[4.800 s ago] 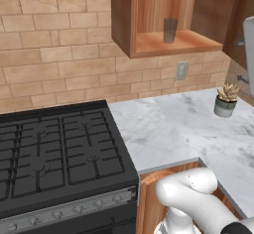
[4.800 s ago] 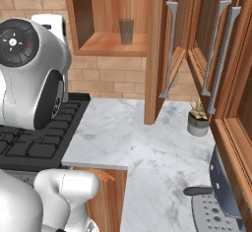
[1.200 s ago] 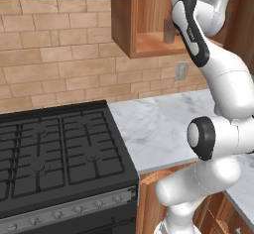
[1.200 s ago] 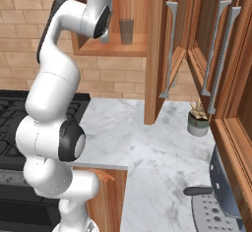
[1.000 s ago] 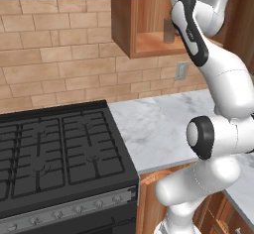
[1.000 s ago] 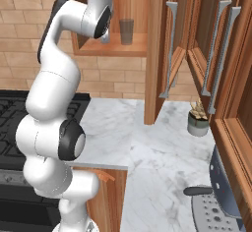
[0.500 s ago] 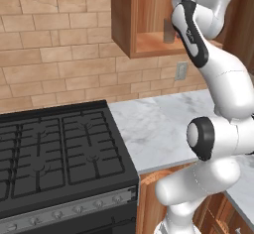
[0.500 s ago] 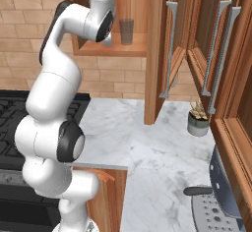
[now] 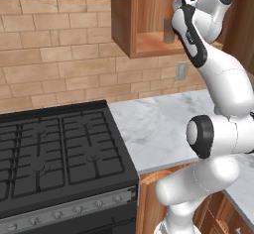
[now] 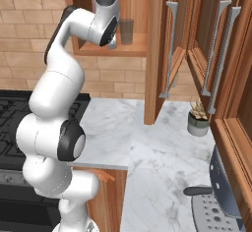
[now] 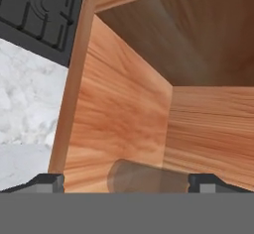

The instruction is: There is a bowl on the dining counter. Grab a lemon wedge from the fridge and place it in the bowl. Then get the liquor bottle and glass cup from the cabinet and place them next to the bowl.

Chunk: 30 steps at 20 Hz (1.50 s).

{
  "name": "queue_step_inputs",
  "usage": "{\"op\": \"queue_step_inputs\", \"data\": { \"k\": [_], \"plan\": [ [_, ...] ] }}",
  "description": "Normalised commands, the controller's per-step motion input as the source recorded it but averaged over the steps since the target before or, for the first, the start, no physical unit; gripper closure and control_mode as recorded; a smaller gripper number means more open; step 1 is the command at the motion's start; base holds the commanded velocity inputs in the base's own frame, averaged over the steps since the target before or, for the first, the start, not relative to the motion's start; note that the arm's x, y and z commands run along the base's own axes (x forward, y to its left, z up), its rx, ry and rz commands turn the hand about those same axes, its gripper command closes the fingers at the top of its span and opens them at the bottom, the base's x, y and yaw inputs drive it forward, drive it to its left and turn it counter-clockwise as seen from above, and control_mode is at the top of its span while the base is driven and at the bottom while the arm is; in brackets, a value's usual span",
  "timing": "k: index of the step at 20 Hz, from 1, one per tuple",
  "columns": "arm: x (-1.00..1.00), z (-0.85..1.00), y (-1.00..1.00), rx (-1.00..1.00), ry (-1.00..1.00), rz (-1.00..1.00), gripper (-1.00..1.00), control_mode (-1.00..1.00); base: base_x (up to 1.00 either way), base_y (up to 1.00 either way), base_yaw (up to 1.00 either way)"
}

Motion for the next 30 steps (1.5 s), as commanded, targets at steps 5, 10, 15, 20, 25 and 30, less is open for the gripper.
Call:
{"op": "queue_step_inputs", "data": {
  "k": [5,10,15,20,25,30],
  "plan": [
    [0.32,-0.03,-0.11,0.00,0.00,0.00,-1.00,-1.00,0.00,0.00,0.00],
    [0.30,-0.01,-0.09,0.00,0.00,0.00,-1.00,-1.00,0.00,0.00,0.00],
    [0.14,0.00,-0.05,0.00,-0.04,0.00,-1.00,-1.00,0.00,0.00,0.00],
    [0.03,0.00,-0.01,-0.01,-0.06,0.00,-1.00,-1.00,0.00,0.00,0.00],
    [0.13,0.00,-0.01,0.00,-0.01,0.00,-1.00,-1.00,0.00,0.00,0.00],
    [0.22,0.00,-0.03,0.00,0.00,0.00,-1.00,-1.00,0.00,0.00,0.00]
  ]
}}
